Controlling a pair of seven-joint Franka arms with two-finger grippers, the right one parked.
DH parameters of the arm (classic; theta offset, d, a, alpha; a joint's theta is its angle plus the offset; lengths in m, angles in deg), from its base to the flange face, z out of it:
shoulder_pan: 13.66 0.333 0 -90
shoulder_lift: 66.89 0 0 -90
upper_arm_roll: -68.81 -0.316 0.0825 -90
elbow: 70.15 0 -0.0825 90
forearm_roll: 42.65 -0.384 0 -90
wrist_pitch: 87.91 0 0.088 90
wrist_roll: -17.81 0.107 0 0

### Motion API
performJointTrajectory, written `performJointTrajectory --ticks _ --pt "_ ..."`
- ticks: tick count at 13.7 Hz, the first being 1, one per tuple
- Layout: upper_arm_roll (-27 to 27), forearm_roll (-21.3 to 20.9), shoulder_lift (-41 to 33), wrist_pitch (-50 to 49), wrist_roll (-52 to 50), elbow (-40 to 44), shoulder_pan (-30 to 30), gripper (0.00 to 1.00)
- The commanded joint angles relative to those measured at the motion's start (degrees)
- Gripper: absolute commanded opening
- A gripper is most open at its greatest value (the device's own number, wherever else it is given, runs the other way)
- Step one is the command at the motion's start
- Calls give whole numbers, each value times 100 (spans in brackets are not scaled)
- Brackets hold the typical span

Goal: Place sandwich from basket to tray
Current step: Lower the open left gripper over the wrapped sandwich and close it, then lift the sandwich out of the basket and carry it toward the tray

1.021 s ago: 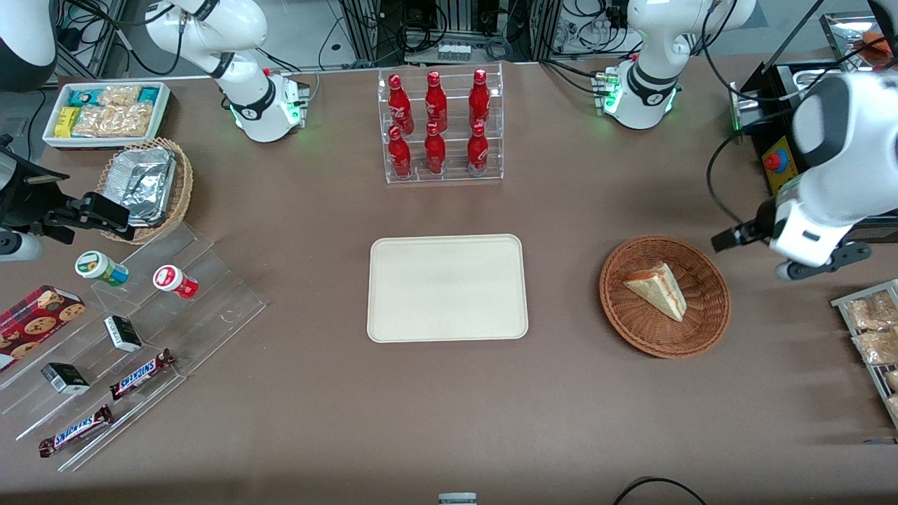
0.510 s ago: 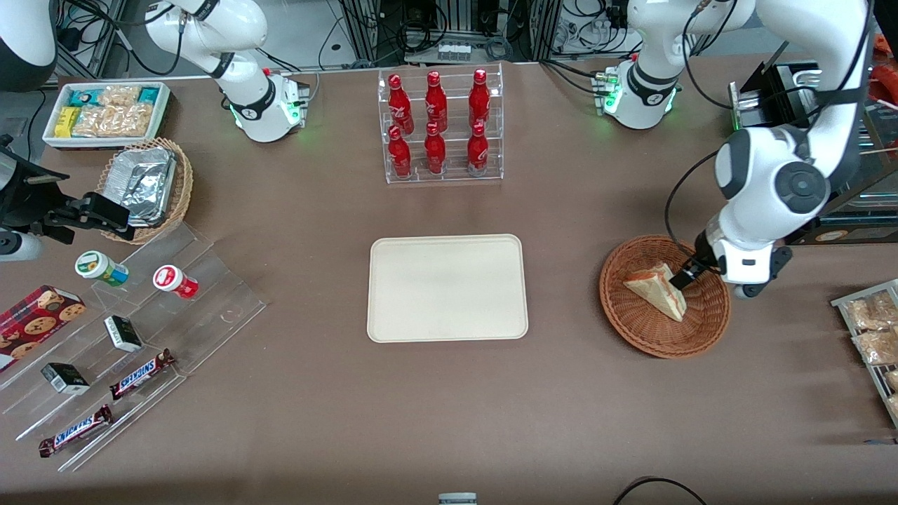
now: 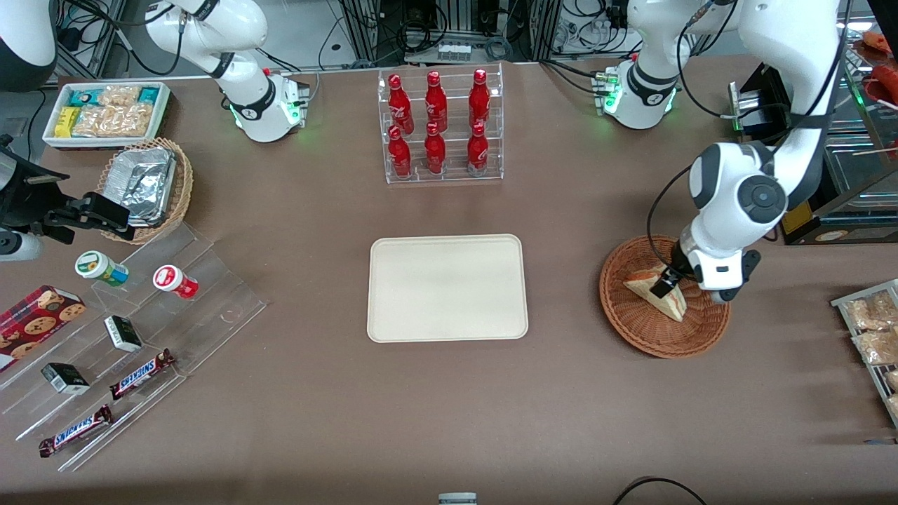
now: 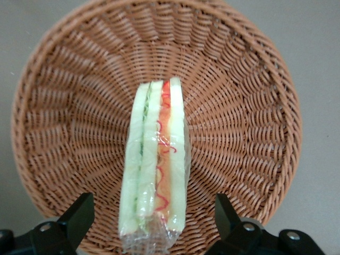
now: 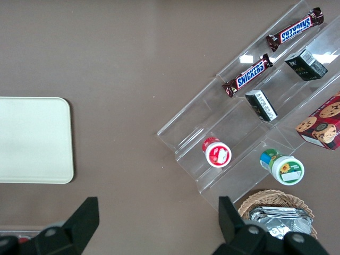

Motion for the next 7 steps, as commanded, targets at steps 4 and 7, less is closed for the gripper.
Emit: performJointTrajectory --ticks 4,7 --pt "-22 -1 138 334 -389 -102 -15 10" --pt "-23 -1 129 281 -425 -32 -7 0"
